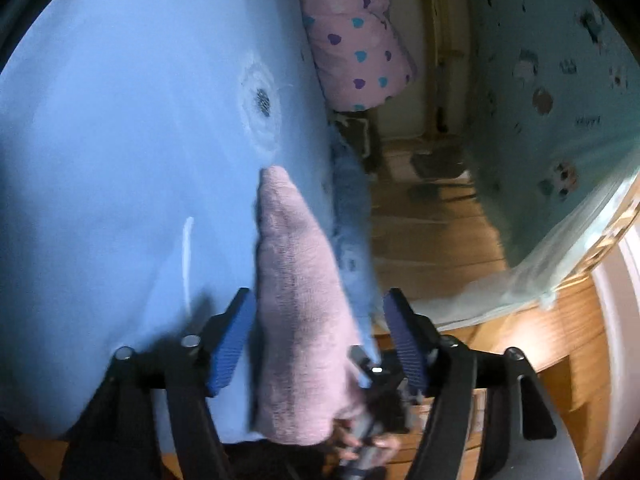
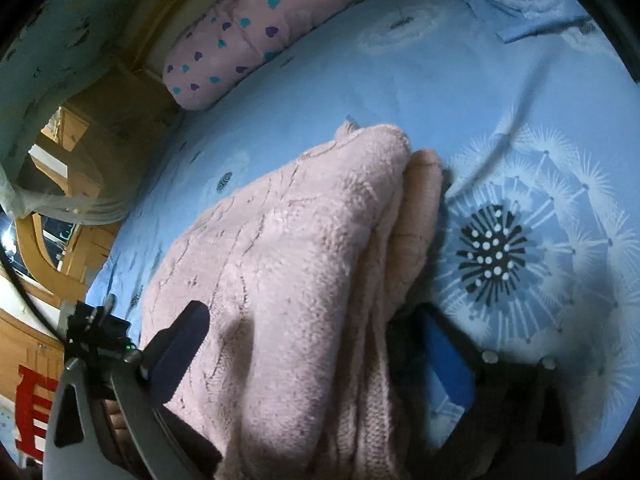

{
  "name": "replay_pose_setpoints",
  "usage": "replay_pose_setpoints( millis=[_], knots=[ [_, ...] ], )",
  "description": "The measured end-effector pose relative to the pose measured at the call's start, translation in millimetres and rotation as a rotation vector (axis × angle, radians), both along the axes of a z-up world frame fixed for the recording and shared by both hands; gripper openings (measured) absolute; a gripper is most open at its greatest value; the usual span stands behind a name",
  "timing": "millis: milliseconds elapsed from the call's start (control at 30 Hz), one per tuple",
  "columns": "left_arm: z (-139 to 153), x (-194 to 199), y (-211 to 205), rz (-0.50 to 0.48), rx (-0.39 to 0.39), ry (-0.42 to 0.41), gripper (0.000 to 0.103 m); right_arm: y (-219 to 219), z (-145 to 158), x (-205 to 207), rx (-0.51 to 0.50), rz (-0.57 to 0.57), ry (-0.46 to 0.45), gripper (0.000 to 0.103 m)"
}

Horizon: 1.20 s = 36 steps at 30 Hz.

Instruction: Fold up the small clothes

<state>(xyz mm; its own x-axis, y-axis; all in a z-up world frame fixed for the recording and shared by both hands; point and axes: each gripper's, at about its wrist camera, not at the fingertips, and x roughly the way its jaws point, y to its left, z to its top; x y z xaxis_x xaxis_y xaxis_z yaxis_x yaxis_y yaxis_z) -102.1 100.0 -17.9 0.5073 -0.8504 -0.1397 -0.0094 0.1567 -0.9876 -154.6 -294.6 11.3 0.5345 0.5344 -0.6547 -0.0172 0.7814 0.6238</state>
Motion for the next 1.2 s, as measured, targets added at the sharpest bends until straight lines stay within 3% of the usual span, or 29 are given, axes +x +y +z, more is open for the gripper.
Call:
replay_pose_setpoints(
  millis=[100, 200, 267, 333, 433, 500, 600, 700, 833, 867, 900, 933, 967, 1000, 1100, 1200],
  knots=[
    [4, 6, -9, -0.037, 0.055, -0.005, 0.054, -1, 2, 1, -0.011, 0.008, 0.014, 0.103],
    [9, 3, -29, -0.019, 0.184, -0.045, 0.054, 1, 5, 2, -0.049, -0.007, 0.033, 0.103],
    [16, 6, -51, -0.034, 0.317, -0.064, 0.054, -2, 5, -3, -0.053, -0.044, 0.049, 0.103],
    [20, 8, -67, -0.042, 0.369, -0.085, 0.050, -2, 1, -6, -0.019, -0.098, 0.072, 0.103],
    [16, 10, -80, -0.086, 0.361, -0.083, 0.041, 2, -5, -5, -0.038, -0.137, 0.092, 0.103],
    [14, 11, -77, -0.084, 0.338, -0.069, 0.041, 5, -6, 2, -0.041, -0.157, 0.129, 0.103],
    [5, 21, -69, -0.090, 0.258, -0.034, 0.041, -2, -6, 14, 0.030, -0.191, 0.190, 0.103],
    [0, 32, -67, -0.114, 0.218, 0.011, 0.041, -5, -10, 26, 0.064, -0.153, 0.214, 0.103],
    [5, 31, -71, -0.145, 0.271, 0.000, 0.035, 4, -14, 39, 0.041, -0.122, 0.254, 0.103],
    [7, 30, -73, -0.134, 0.284, 0.023, 0.034, 5, -14, 39, 0.039, -0.109, 0.253, 0.100],
    [10, 29, -75, -0.123, 0.296, 0.052, 0.032, 8, -13, 40, 0.055, -0.091, 0.245, 0.079],
    [16, 30, -81, -0.119, 0.324, 0.072, 0.031, 10, -15, 41, 0.096, -0.081, 0.256, 0.043],
    [29, 29, -90, -0.116, 0.400, 0.041, 0.030, 9, -21, 40, 0.165, -0.087, 0.286, 0.043],
    [42, 27, -99, -0.120, 0.494, -0.028, 0.030, 10, -22, 40, 0.170, -0.085, 0.284, 0.040],
    [61, 18, -128, -0.145, 0.702, -0.172, 0.029, 19, -13, 38, 0.101, -0.062, 0.226, 0.037],
    [74, 18, -136, -0.157, 0.734, -0.199, 0.027, 22, -4, 39, 0.087, -0.082, 0.200, 0.035]
  ],
)
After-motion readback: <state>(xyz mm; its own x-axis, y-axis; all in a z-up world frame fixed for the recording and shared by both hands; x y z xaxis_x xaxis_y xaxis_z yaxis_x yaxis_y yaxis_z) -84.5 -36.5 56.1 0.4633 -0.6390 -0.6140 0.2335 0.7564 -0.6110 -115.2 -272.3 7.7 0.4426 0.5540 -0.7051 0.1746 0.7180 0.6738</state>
